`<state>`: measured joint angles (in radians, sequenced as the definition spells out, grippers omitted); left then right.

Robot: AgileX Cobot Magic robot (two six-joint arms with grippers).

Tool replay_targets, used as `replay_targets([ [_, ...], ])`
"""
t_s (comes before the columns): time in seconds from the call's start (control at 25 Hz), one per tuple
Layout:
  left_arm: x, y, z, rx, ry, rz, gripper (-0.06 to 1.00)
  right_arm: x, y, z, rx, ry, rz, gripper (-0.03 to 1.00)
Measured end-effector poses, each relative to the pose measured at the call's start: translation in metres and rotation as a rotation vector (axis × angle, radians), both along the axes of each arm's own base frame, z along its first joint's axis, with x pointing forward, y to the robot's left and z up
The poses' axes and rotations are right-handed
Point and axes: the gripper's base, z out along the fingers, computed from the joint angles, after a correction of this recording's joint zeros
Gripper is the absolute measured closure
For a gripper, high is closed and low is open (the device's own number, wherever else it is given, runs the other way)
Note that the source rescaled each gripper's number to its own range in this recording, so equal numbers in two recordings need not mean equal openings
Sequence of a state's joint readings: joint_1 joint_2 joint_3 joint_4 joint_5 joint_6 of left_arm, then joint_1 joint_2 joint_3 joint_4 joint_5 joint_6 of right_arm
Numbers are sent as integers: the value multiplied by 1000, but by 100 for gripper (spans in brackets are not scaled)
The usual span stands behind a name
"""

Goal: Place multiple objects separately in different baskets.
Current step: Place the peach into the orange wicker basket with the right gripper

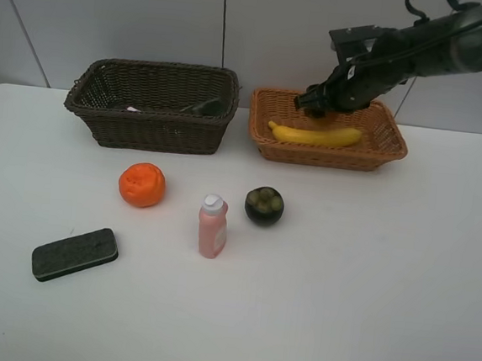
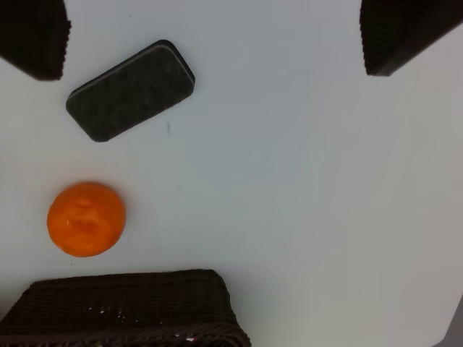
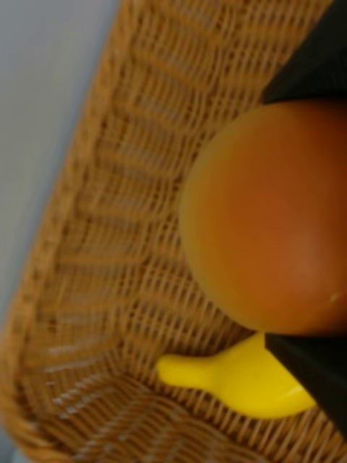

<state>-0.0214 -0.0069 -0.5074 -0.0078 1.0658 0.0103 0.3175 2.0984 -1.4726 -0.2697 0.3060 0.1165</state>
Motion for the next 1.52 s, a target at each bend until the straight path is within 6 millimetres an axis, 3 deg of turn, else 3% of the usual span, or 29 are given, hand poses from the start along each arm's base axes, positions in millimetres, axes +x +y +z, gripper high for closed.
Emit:
replay_targets([
  [0.12,0,0,0,0,0,0,-6,1,1,-9,0,11,0,30],
  [0.56,0,0,0,0,0,0,-6,4,2,-7,23,-20,4,30],
  [0.6,0,0,0,0,0,0,-6,4,3,-7,25,-22,4,27],
  [0.72,0,0,0,0,0,0,-6,5,4,-5,37,-45,9,4],
  [0.84,0,0,0,0,0,0,-6,6,4,-5,42,-56,12,-1],
  [1.32,0,0,0,0,0,0,-6,6,4,-4,43,-57,12,-2],
  [1.52,0,0,0,0,0,0,-6,2,3,18,18,-91,32,-2],
])
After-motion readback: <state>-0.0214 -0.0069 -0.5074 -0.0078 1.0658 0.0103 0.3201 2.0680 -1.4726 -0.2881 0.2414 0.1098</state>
